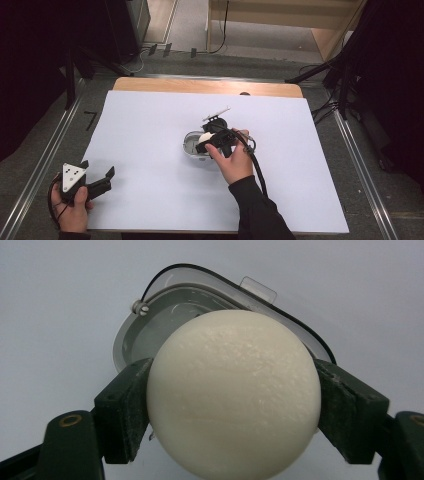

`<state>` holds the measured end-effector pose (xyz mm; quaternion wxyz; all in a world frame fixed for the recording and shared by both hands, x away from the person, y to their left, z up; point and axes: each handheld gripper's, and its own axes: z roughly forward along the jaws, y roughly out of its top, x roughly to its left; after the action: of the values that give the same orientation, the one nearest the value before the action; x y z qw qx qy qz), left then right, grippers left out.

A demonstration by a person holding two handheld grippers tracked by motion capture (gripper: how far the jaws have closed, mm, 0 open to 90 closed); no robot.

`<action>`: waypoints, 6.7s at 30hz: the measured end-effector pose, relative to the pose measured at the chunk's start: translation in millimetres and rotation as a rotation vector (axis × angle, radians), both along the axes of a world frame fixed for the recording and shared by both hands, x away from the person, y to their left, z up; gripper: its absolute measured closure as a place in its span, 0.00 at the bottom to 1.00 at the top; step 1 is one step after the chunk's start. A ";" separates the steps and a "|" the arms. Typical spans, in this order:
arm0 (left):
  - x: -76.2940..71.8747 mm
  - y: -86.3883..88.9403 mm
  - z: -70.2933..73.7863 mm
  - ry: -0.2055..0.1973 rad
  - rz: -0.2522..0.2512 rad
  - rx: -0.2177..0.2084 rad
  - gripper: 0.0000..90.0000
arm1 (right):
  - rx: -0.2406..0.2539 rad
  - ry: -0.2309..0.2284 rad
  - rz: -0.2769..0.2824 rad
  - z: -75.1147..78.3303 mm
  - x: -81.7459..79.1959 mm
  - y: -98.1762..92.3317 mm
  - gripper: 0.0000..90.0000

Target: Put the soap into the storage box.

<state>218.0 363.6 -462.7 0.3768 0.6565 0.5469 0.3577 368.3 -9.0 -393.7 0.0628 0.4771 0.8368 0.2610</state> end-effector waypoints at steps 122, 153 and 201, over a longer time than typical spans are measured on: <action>0.2 -0.2 0.1 0.005 0.001 0.001 0.15 | 0.048 -0.010 -0.059 0.5 0.7 -46.6 0.14; 0.1 -0.3 0.1 0.005 0.002 0.003 0.15 | 0.069 -0.003 -0.163 -19.2 -5.9 -116.4 0.14; -0.3 0.4 0.1 -0.001 0.000 -0.003 0.15 | 0.065 -0.058 -0.368 -62.6 -61.4 -240.4 0.14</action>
<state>217.7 364.0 -462.6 0.3782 0.6558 0.5471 0.3571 306.8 -249.5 -456.3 0.1181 0.6160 0.7245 0.2857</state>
